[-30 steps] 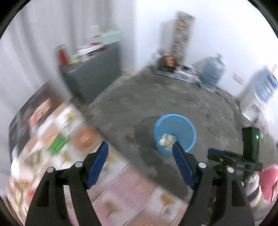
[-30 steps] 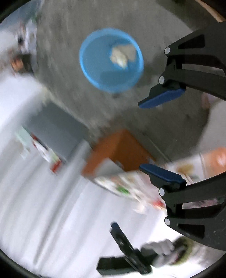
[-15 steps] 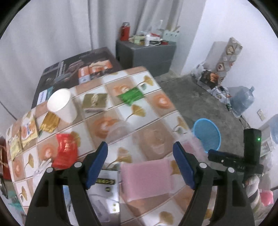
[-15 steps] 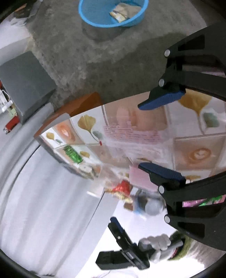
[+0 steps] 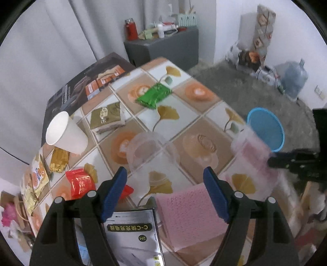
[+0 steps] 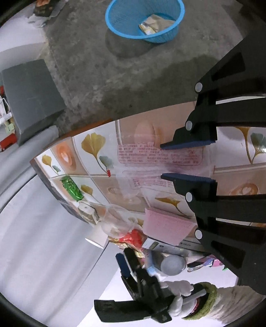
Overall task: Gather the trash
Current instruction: 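Reach the left gripper to the clear cup while the right grasps the plastic bag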
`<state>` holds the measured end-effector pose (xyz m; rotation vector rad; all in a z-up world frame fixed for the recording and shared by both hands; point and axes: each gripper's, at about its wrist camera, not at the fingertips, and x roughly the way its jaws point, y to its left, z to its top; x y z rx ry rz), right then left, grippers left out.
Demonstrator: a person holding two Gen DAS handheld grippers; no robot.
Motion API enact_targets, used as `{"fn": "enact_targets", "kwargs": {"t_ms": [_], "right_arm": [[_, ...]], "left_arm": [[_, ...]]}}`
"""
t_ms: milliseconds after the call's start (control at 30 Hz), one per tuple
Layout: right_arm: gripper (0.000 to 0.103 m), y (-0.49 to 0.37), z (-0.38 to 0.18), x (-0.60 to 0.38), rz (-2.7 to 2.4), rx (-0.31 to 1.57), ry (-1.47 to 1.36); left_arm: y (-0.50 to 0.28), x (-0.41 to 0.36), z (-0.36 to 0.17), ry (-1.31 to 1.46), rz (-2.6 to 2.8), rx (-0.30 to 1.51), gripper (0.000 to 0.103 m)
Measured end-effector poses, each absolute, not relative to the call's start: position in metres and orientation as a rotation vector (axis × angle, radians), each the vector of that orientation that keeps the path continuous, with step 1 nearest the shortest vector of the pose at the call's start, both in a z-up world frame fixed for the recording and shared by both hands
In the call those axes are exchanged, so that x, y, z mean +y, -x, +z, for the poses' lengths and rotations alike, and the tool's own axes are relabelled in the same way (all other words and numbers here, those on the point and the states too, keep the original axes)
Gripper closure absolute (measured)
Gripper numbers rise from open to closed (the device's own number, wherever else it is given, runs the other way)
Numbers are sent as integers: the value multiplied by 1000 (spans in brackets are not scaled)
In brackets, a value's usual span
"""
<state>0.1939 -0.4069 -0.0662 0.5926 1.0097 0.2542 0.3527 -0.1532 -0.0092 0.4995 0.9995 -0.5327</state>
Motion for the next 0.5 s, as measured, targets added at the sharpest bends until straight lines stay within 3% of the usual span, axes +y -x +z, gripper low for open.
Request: {"fn": "enact_targets", "kwargs": {"t_ms": [200, 500], "right_arm": [[92, -194, -66, -403, 270, 1005, -593], [96, -193, -66, -407, 306, 992, -643]], "left_arm": [[-382, -149, -14, -393, -473, 1024, 26], [-437, -139, -39, -149, -412, 1235, 22]]}}
